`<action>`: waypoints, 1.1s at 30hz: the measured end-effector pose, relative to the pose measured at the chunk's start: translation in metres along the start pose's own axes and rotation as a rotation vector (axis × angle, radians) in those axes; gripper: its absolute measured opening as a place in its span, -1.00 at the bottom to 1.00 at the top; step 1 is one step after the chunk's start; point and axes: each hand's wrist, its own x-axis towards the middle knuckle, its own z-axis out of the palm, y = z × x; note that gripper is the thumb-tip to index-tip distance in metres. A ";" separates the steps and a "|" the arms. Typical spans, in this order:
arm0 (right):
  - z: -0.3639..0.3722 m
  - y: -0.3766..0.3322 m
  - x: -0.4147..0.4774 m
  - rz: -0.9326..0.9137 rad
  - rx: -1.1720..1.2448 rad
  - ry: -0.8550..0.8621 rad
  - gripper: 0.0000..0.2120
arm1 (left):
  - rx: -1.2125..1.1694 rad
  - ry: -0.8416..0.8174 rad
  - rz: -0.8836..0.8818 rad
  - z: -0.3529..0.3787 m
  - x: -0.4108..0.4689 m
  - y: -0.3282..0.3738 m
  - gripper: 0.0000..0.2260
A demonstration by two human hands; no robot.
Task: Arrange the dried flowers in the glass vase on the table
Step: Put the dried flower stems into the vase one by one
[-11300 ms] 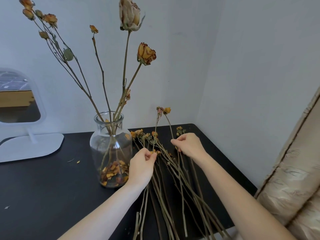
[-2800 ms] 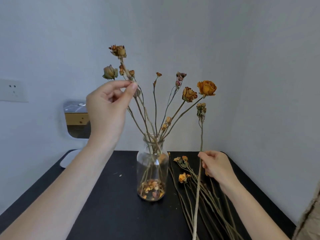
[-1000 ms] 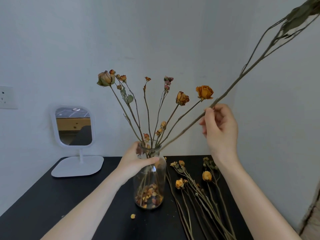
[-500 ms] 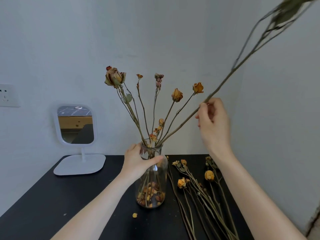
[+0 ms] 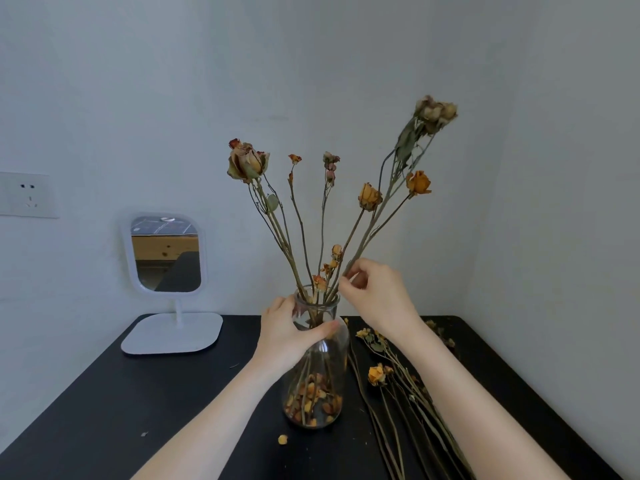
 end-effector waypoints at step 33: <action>0.004 -0.003 -0.002 0.066 0.206 0.015 -0.80 | -0.113 0.072 -0.058 0.003 -0.008 0.006 -0.38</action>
